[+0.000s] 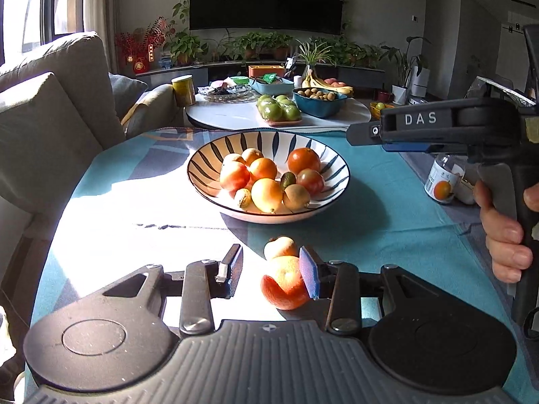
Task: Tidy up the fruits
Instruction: 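Move both tools back to the grapefruit and last kiwi on the cloth, then grasp the red grapefruit with the left tool while the right tool grasps the kiwi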
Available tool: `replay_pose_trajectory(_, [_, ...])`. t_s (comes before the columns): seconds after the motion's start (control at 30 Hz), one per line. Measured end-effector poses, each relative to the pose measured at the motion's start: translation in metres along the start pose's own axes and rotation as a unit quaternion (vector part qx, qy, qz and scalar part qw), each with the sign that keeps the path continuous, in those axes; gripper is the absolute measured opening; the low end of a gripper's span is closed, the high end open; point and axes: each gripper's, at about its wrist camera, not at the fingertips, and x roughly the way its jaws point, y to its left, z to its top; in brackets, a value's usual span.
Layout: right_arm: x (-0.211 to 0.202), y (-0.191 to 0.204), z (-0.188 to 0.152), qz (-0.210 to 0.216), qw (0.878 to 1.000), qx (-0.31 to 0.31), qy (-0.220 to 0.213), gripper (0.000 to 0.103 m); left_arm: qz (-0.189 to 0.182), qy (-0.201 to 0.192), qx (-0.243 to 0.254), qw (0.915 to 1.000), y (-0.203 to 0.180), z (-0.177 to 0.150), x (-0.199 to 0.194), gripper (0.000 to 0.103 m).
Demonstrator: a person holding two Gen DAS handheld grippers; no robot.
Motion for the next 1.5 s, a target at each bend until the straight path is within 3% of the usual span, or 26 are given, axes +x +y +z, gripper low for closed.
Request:
replay_pose_trajectory(0.07, [-0.003, 0.000, -0.002, 0.001, 1.000, 0.000, 0.000, 0.083, -0.001, 0.001, 0.003, 1.0000, -0.003, -0.002, 0.002, 0.044])
replay_pose_trajectory(0.3, [-0.017, 0.001, -0.010, 0.006, 1.000, -0.010, 0.001, 0.083, -0.015, 0.016, -0.002, 0.9997, -0.009, -0.009, 0.013, 0.052])
replay_pose_trajectory(0.43, [-0.017, 0.010, -0.018, 0.024, 0.999, -0.032, 0.016, 0.083, -0.020, 0.017, -0.006, 0.9996, -0.008, -0.013, 0.017, 0.046])
replay_pose_trajectory(0.47, [-0.017, 0.012, -0.020, 0.028, 0.999, -0.037, 0.019, 0.083, -0.024, 0.018, -0.010, 0.9995, -0.006, -0.014, 0.017, 0.037])
replay_pose_trajectory(0.6, [-0.016, 0.018, -0.026, 0.050, 0.997, -0.049, 0.040, 0.083, -0.017, 0.019, -0.024, 0.9994, 0.005, -0.015, 0.007, 0.037])
replay_pose_trajectory(0.9, [-0.005, 0.047, -0.046, 0.097, 0.985, -0.112, 0.083, 0.083, 0.061, -0.008, -0.070, 0.9957, 0.051, -0.016, -0.020, 0.037])
replay_pose_trajectory(1.2, [0.023, 0.070, -0.060, 0.077, 0.978, -0.152, 0.119, 0.082, 0.057, -0.019, -0.075, 0.9954, 0.058, -0.009, -0.020, 0.037])
replay_pose_trajectory(1.37, [-0.004, 0.057, -0.036, 0.096, 0.987, -0.104, 0.077, 0.082, 0.042, -0.038, -0.057, 0.9967, 0.048, 0.012, -0.011, 0.037])
replay_pose_trajectory(1.5, [-0.012, 0.050, -0.016, 0.068, 0.992, -0.103, 0.030, 0.082, 0.021, -0.050, -0.045, 0.9975, 0.036, 0.032, -0.002, 0.037])
